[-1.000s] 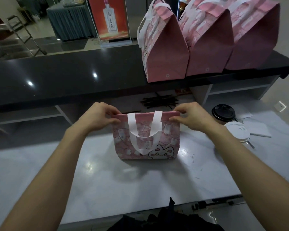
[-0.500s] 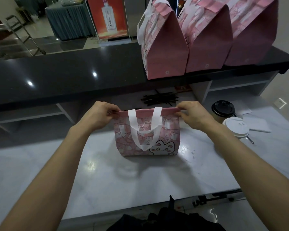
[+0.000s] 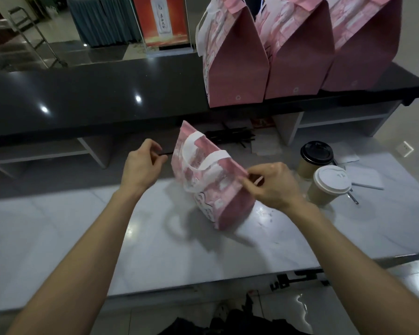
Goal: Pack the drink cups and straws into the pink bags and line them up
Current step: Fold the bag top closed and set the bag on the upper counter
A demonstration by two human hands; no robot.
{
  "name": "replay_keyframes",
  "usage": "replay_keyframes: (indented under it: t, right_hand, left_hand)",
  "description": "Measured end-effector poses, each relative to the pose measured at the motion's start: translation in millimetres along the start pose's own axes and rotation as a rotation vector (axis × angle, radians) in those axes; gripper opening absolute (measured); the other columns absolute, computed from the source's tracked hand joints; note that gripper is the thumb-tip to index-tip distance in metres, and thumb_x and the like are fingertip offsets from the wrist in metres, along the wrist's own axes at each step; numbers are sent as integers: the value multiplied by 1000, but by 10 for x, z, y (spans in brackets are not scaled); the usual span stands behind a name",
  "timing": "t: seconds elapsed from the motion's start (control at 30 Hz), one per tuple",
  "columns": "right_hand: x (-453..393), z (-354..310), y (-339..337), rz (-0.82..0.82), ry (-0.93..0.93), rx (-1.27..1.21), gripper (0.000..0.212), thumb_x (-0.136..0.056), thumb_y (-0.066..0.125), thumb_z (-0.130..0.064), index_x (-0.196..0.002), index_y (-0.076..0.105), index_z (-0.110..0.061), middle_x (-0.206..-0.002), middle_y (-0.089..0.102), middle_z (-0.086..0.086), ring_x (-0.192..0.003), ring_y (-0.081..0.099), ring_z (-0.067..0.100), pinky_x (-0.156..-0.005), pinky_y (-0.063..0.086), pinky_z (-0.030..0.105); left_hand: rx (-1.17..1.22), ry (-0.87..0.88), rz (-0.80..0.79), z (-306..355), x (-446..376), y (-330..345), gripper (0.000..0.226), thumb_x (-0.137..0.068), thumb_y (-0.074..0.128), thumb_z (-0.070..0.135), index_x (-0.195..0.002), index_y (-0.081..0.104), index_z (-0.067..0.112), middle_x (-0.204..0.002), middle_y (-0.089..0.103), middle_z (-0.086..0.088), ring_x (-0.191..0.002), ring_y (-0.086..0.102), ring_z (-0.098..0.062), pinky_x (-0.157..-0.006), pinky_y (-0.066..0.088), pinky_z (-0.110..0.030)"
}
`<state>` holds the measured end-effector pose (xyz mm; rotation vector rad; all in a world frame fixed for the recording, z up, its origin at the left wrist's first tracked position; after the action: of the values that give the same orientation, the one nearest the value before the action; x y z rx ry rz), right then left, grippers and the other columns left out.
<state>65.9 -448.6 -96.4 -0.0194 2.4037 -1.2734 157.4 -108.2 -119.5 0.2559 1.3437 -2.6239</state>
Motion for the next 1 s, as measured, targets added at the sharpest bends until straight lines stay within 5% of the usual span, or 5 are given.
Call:
replay_keyframes:
  t: [0.23, 0.43, 0.6, 0.73, 1.0]
  right_hand:
    - [313, 126, 226, 4, 70, -238, 80, -79, 70, -90, -129, 75, -28, -115, 67, -15, -98, 68, 2, -86, 63, 34]
    - [612, 699, 873, -419, 395, -267, 167, -42, 94, -87, -167, -11, -51, -179, 8, -7, -157, 37, 30, -121, 44, 57]
    - [563, 493, 1018, -363, 315, -393, 144, -65, 96, -57, -170, -2, -46, -167, 43, 1, -146, 52, 28, -114, 50, 52]
    - [645, 333, 980, -329, 281, -354, 130, -78, 91, -33, -171, 1, -44, -159, 51, 3, -139, 56, 30, -109, 52, 50]
    - [662, -436, 854, -238, 210, -352, 135, -72, 93, -53, -170, 1, -48, -159, 50, -4, -135, 58, 24, -104, 57, 50]
  left_hand:
    - [257, -145, -289, -253, 818, 410, 50, -98, 64, 7, -139, 56, 36, -132, 70, 9, -123, 70, -12, -96, 65, -43]
    - [364, -148, -571, 159, 1401, 1017, 154, -59, 107, 47, -170, 1, 53, -177, 14, 19, -156, 29, -12, -114, 50, -43]
    - [353, -79, -480, 314, 1390, 1221, 151, -67, 102, 37, -173, -5, 42, -169, 35, 15, -149, 47, -13, -117, 49, -36]
    - [419, -65, -459, 268, 1541, 1057, 141, -65, 97, 49, -163, -2, 67, -144, 42, 55, -124, 55, 22, -90, 48, -2]
    - [461, 55, -398, 167, 1595, 160, 146, -56, 102, 69, -162, 2, 71, -153, 46, 40, -133, 61, 2, -97, 65, -37]
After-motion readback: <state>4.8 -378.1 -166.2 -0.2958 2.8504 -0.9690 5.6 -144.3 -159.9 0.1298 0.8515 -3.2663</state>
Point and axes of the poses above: each hand's wrist, its own x-axis away from the middle knuckle, its own y-axis out of the palm, z = x × y, the point moved 8 cm from there along -x, towards the middle knuckle
